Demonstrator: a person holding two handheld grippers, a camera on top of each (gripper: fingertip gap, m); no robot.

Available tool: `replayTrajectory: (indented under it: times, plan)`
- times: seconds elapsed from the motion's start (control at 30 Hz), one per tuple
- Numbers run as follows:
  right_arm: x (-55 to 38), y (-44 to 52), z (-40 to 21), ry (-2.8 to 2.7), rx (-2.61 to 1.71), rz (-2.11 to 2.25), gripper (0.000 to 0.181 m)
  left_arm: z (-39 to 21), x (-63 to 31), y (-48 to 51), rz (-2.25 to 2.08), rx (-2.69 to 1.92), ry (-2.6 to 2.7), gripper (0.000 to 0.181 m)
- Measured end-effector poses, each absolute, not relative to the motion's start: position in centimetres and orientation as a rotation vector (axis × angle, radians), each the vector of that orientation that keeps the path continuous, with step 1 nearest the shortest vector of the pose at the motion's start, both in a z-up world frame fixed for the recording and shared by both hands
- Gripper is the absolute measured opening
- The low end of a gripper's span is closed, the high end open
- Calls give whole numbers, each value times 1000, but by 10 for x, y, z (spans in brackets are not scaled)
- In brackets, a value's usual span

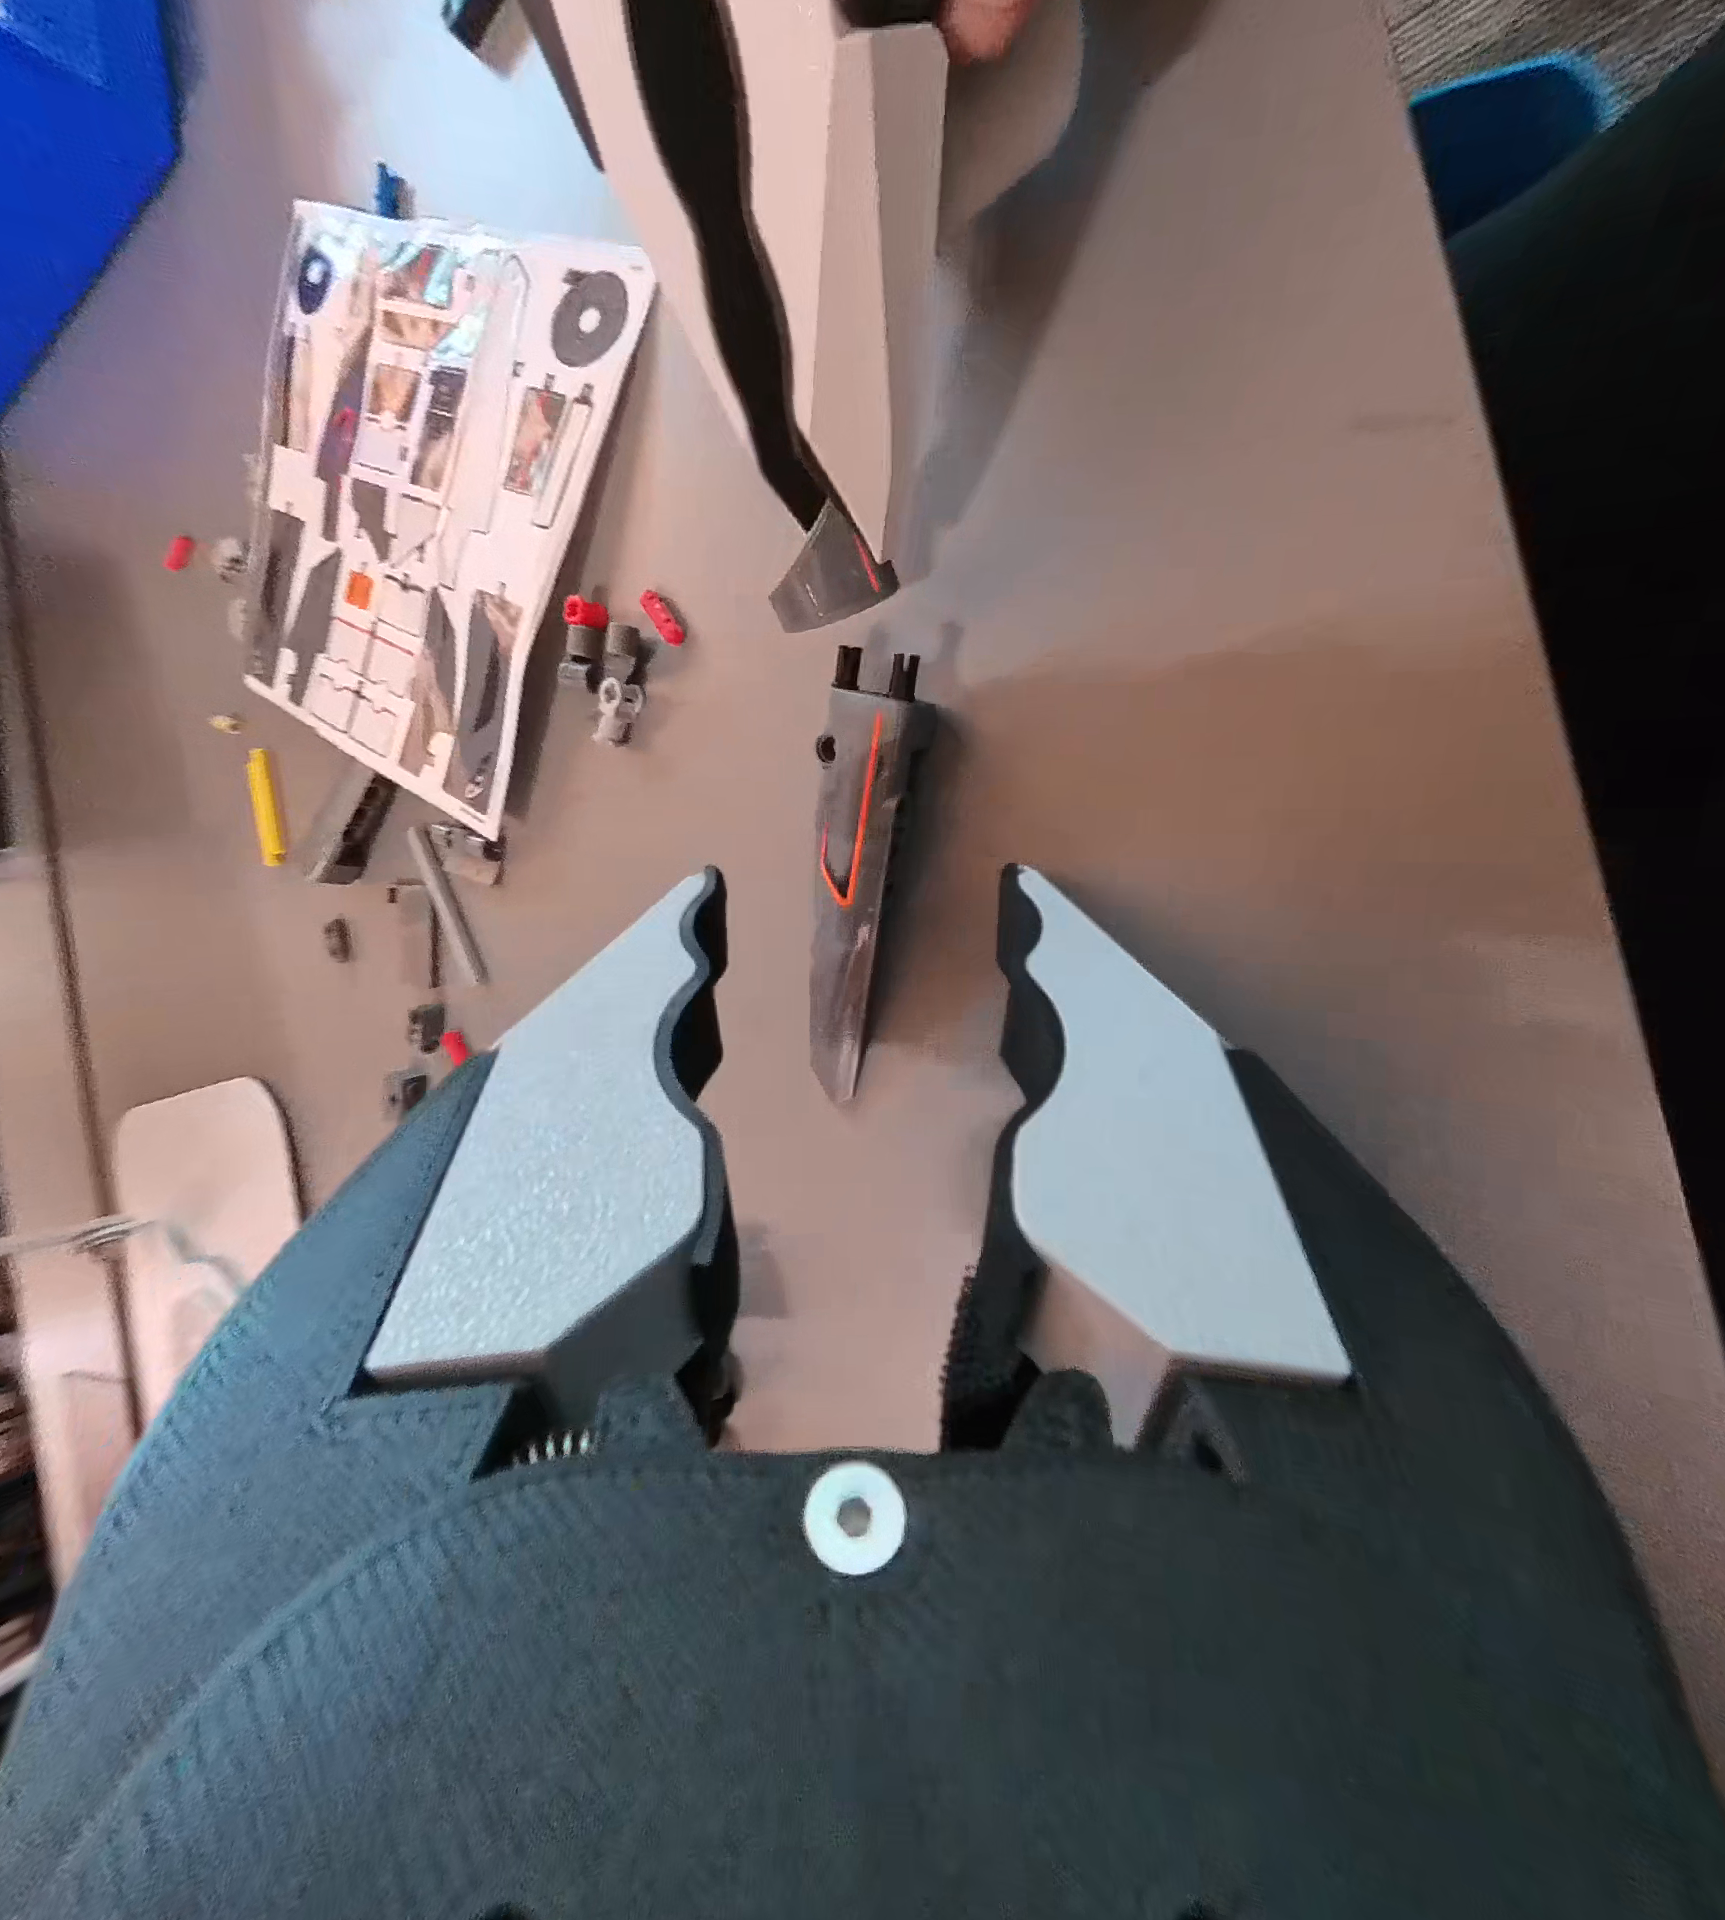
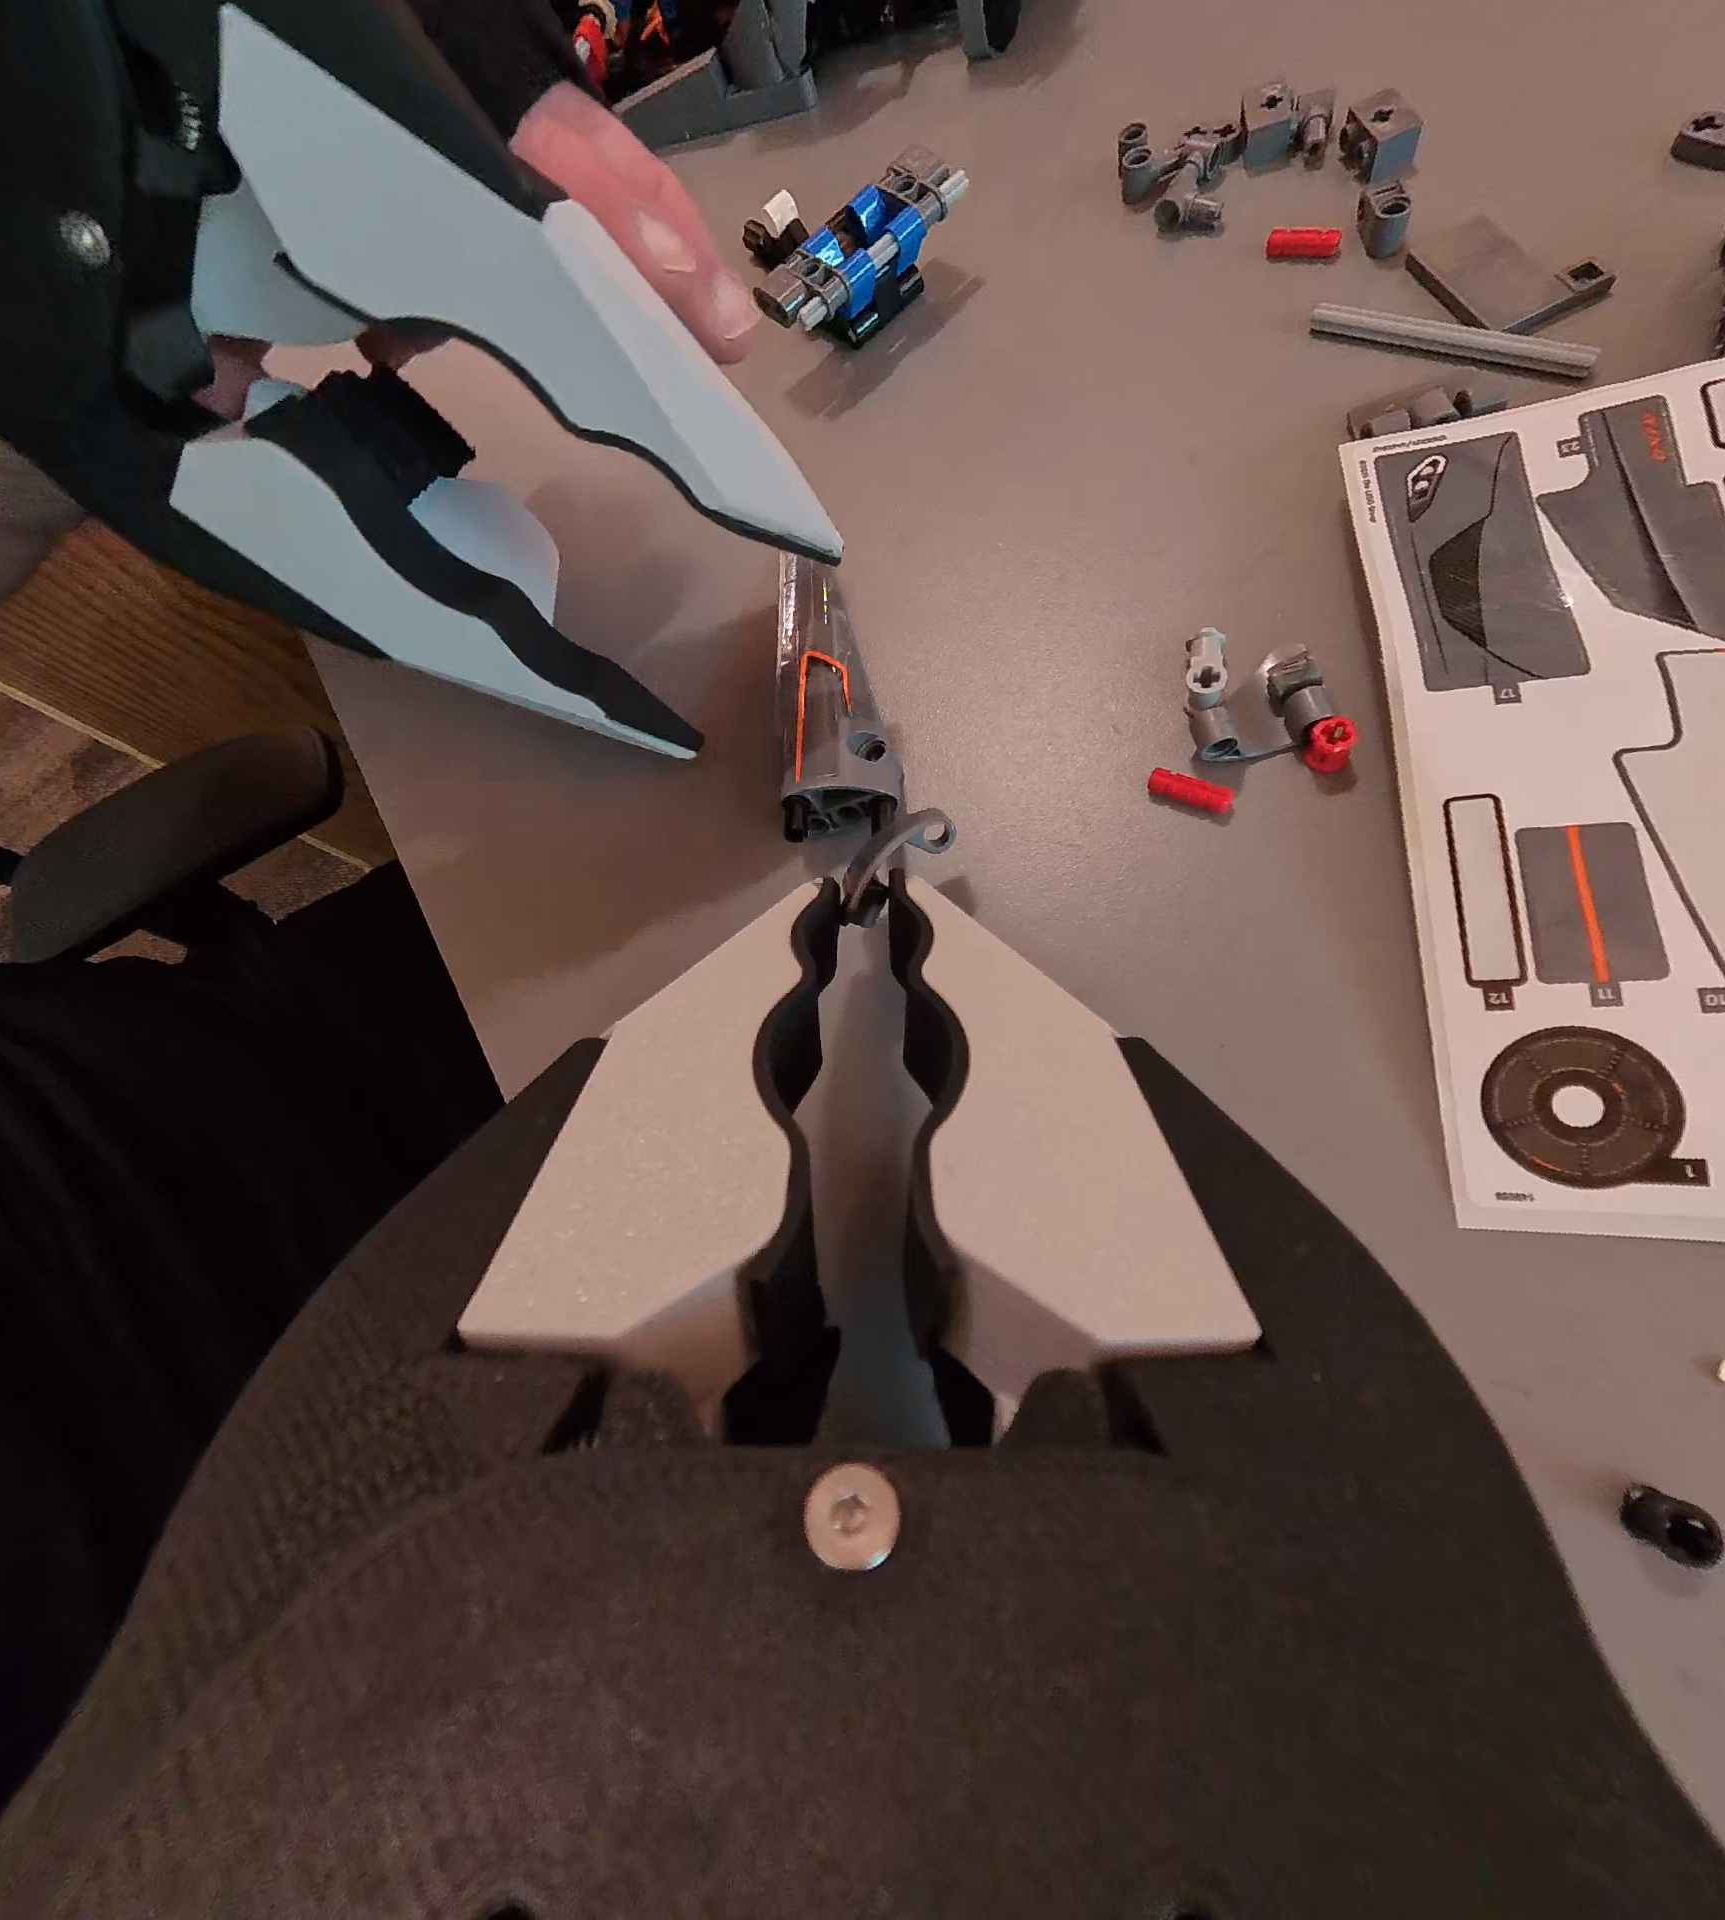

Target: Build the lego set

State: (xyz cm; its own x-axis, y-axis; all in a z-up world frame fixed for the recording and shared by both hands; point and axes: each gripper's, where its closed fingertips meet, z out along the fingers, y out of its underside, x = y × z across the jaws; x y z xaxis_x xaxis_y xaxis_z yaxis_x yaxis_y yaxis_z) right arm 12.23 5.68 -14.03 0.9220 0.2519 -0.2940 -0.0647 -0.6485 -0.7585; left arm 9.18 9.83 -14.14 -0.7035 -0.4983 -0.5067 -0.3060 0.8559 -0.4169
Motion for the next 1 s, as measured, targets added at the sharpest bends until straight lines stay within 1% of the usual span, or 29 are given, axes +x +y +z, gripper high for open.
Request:
replayTrajectory:
  times: [0.17, 0.33, 0.4, 0.5, 0.6, 0.83, 1.0]
  plan:
    - [122, 57, -140, -135, -2229, 478, 7, -144, 94, 103, -479, -624, 2463, 51]
    - [121, 57, -140, -137, -2228, 482, 6, -150, 99, 102, -546, -656, 2541, 42]
    - [121, 56, -140, -137, -2228, 483, 7, -152, 105, 102, -556, -666, 2544, 36]
    - [121, 55, -140, -135, -2227, 488, 7, -155, 107, 101, -569, -677, 2557, 17]
    - [120, 53, -140, -144, -2230, 490, 7, -154, 109, 99, -560, -676, 2530, 15]
    - [125, 51, -133, -95, -2186, 511, 7, -152, 113, 101, -370, -570, 2357, 13]
    - [122, 47, -137, -113, -2219, 533, 7, -153, 102, 90, -351, -655, 2395, 13]
